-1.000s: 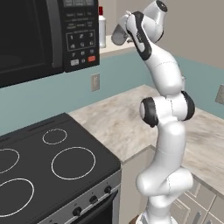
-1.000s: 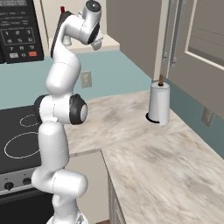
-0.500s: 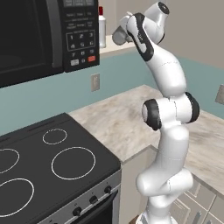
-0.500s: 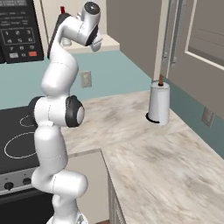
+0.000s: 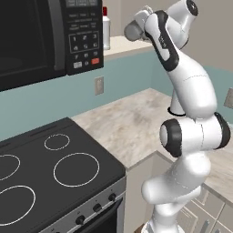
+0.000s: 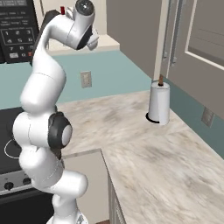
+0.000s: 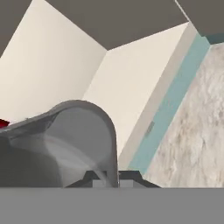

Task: There is a bowl on the dining counter. Grab a lemon wedge from the fridge and place it in the bowl. Then get the liquor bottle and glass cup from the cabinet and place them next to the bowl.

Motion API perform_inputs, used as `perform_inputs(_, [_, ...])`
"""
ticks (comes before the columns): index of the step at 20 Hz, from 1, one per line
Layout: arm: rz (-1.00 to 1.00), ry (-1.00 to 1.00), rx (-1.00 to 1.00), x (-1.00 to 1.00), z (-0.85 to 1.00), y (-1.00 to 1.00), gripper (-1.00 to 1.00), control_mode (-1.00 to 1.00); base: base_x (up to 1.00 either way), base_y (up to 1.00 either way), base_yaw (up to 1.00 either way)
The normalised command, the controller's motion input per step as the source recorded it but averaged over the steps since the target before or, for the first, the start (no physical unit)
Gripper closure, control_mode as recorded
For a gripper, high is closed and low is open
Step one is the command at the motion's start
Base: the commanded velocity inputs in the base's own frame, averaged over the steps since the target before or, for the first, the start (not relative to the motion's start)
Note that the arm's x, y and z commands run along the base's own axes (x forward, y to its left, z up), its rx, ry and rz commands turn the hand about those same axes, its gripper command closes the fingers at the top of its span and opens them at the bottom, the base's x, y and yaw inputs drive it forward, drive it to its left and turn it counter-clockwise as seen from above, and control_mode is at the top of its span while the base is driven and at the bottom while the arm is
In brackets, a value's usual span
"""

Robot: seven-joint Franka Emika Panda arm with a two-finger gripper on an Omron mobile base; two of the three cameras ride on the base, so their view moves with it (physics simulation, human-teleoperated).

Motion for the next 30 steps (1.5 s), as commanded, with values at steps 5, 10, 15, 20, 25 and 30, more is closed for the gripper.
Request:
perform_inputs(5, [0.00,-0.11,0.00,-1.00,0.01,-0.27,1.00,-1.00,0.00,0.00,0.00])
perform_inputs(10, [0.00,0.00,-0.05,-1.00,-0.03,-0.33,1.00,-1.00,0.00,0.00,0.00])
perform_inputs(15, [0.01,0.08,-0.07,-1.00,-0.07,-0.19,1.00,-1.00,0.00,0.00,0.00])
perform_inputs(20, [0.07,0.17,-0.12,-1.00,-0.18,-0.01,1.00,-1.00,0.00,0.00,0.00])
perform_inputs(25, [0.14,0.24,-0.16,-1.00,-0.40,0.00,1.00,-1.00,0.00,0.00,0.00])
perform_inputs(30, [0.20,0.27,-0.16,-0.77,-0.49,0.00,1.00,-1.00,0.00,0.00,0.00])
